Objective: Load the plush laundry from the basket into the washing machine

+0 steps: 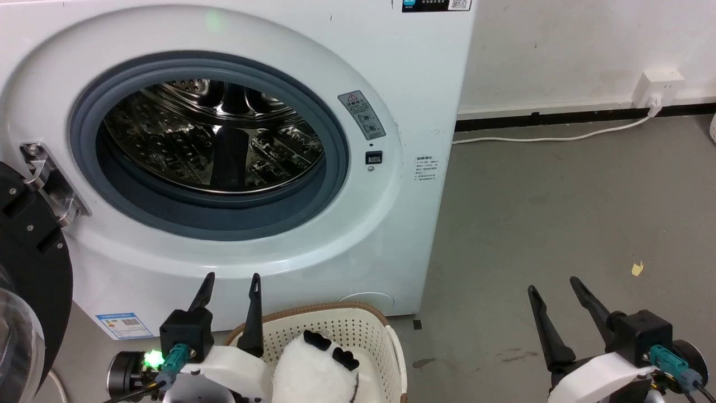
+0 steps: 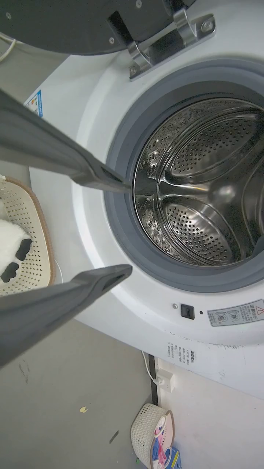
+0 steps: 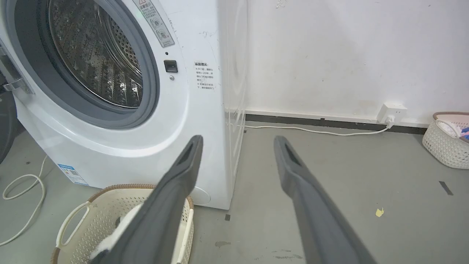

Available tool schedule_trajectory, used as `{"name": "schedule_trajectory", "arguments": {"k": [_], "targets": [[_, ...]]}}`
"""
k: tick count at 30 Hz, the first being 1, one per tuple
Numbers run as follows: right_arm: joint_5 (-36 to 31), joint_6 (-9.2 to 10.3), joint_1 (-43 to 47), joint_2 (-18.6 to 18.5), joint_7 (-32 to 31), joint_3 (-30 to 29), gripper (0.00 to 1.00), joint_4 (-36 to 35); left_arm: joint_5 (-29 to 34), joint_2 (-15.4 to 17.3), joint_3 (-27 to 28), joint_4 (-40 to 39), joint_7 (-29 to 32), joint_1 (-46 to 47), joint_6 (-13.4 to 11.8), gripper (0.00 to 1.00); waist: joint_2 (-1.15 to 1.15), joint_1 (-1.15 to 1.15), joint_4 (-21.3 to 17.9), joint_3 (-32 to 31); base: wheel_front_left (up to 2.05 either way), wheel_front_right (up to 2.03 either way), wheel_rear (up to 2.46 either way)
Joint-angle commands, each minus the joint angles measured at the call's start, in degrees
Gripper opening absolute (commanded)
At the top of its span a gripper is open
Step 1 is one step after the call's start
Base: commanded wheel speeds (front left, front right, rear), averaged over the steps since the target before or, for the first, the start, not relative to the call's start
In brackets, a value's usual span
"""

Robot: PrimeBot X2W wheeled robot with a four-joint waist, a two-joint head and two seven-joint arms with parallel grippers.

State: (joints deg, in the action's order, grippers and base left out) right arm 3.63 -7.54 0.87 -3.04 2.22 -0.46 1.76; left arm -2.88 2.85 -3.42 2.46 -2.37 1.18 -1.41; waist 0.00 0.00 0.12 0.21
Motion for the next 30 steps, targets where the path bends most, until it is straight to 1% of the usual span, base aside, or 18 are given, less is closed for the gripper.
{"name": "schedule_trajectory", "arguments": {"k": [1, 6, 9, 19, 24, 30], "targets": [[0.9, 0.01, 0.8, 0.0, 0.8, -0.2, 1.00, 0.5, -0.8, 0.0, -0.9, 0.6, -0.8, 0.9, -0.6, 1.00, 0.00, 0.00, 0.0, 0.1, 0.00, 0.00, 0.00], [1.7, 0.01, 0.9, 0.0, 1.3, -0.3, 1.00, 0.9, -1.8, 0.0, -1.8, 1.5, -0.6, 1.3, -0.8, 1.00, 0.00, 0.00, 0.1, 0.4, 0.00, 0.00, 0.00], [2.2, 0.02, 0.9, 0.1, 1.5, -0.4, 1.00, 1.0, -2.7, 0.0, -2.3, 2.4, 0.6, 2.0, -0.9, 1.00, 0.00, 0.00, 0.0, 0.8, 0.00, 0.00, 0.00], [3.8, 0.02, 0.4, 0.1, 2.5, -1.1, 1.00, 1.5, -5.2, 0.0, -4.5, 7.3, 7.4, 5.8, -1.6, 1.00, 0.00, 0.00, -0.5, 3.2, 0.00, 0.00, 0.00], [4.8, 0.02, -0.2, 0.1, 3.0, -1.4, 1.00, 1.9, -6.6, 0.0, -5.8, 10.5, 11.0, 8.1, -1.5, 1.00, 0.00, 0.00, -1.0, 4.9, 0.00, 0.00, 0.00], [5.9, 0.02, -1.3, 0.1, 3.9, -2.0, 1.00, 2.2, -8.1, 0.0, -7.1, 14.6, 12.9, 10.6, -1.6, 1.00, 0.00, 0.00, -1.7, 7.5, 0.00, 0.00, 0.00]]}}
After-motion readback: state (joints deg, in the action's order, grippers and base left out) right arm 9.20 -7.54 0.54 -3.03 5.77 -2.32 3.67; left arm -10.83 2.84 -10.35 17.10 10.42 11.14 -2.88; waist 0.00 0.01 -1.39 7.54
